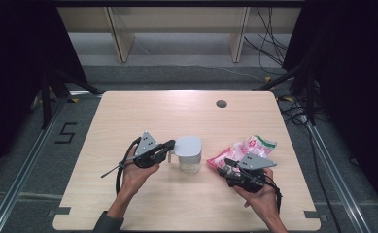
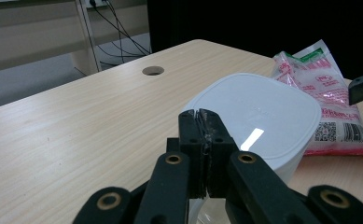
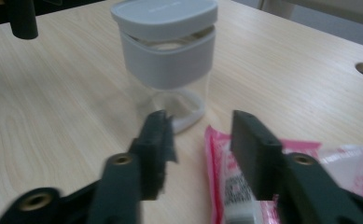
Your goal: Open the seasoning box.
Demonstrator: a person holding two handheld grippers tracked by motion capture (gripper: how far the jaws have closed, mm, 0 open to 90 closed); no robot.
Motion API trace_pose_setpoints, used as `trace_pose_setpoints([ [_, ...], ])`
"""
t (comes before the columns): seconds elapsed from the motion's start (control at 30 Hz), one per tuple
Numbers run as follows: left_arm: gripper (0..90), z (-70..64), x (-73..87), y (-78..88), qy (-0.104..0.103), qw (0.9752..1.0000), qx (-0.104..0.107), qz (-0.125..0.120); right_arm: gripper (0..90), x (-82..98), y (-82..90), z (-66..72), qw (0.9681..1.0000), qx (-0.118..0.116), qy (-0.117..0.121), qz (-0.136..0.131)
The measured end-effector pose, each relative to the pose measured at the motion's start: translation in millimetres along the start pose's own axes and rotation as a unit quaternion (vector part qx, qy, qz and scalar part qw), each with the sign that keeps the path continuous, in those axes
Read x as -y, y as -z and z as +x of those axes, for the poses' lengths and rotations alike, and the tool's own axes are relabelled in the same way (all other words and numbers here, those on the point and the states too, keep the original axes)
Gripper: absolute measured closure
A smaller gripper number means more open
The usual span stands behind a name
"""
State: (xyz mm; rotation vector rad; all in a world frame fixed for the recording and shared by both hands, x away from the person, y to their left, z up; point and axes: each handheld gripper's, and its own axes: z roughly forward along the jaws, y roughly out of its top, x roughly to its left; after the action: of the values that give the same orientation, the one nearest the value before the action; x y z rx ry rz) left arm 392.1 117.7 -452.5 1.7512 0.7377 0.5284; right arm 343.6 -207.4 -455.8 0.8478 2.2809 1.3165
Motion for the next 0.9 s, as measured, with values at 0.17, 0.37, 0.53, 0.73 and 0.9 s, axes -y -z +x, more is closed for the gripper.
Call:
trace_pose_setpoints([
  [0.17, 87.9, -0.5, -0.1, 0.4, -0.002, 1.0, 0.0, 0.001, 74.2, -10.0, -13.9, 0.1, 1.0, -0.005, 0.003, -0.002],
  [0.37, 87.9, -0.7, 0.0, 0.4, -0.001, 1.0, 0.001, 0.0, 86.4, -17.9, -25.6, 0.3, 0.9998, -0.019, -0.001, 0.002],
  [0.53, 88.0, -0.1, 0.3, 0.6, -0.002, 1.0, 0.001, 0.002, 90.0, -23.0, -32.3, 0.5, 0.9998, -0.019, 0.011, 0.002],
  [0.73, 88.0, 0.7, 0.5, 0.9, -0.004, 1.0, 0.001, 0.003, 90.0, -30.9, -39.8, 4.6, 0.9997, -0.02, 0.016, -0.003],
  [0.9, 88.0, 0.2, 0.8, 1.2, 0.004, 1.0, -0.003, 0.005, 90.0, -36.1, -43.3, 6.7, 0.9995, -0.026, 0.019, 0.001],
])
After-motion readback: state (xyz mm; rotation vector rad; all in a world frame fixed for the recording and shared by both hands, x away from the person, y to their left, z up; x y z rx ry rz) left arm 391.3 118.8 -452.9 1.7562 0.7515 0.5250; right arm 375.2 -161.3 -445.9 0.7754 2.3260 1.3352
